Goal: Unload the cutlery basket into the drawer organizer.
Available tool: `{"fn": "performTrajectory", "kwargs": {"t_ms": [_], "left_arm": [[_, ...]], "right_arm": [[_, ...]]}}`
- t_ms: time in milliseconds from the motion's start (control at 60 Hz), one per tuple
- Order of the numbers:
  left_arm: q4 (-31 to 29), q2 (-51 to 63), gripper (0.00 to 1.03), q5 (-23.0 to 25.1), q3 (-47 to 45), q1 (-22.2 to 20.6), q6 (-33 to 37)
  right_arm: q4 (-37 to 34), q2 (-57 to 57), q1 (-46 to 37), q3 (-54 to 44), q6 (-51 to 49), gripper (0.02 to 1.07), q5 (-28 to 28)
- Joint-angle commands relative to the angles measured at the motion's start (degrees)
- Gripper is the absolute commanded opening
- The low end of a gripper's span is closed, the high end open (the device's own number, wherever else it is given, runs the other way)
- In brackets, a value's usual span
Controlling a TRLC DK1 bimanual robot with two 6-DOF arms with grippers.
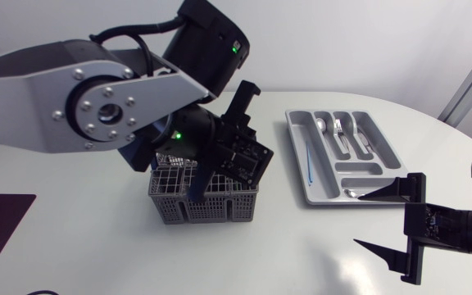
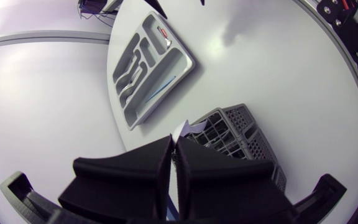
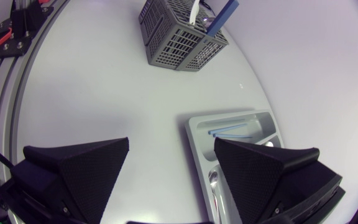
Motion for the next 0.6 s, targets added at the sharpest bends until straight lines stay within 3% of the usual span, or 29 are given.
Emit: {"fn": "performTrajectory", "kwargs": {"t_ms": [0,250,383,583], "left_arm": [[0.4,-2.8,0.03,-1.2,-1.8,-0.8,-1.0],[5.4,-6.7,0.03,-8.7,-4.7,-4.3,-6.7],[6.3,-5.9,0.03,-10.6,-2.1,-6.5,-16.9],[2.5,1.4,0.03,-10.9,5.7,-7.5,-33.4]], "right_arm": [[-1.4,-1.5,0.9,-1.4,1.4,1.01,-0.5],[-0.9,-7.0,1.1,-1.0,7.5,1.01,-1.5],[3.2,-10.0,1.1,-0.3,15.7,1.01,-2.2],[9.5,-11.7,1.4,0.8,27.2,1.01,-2.3]]}}
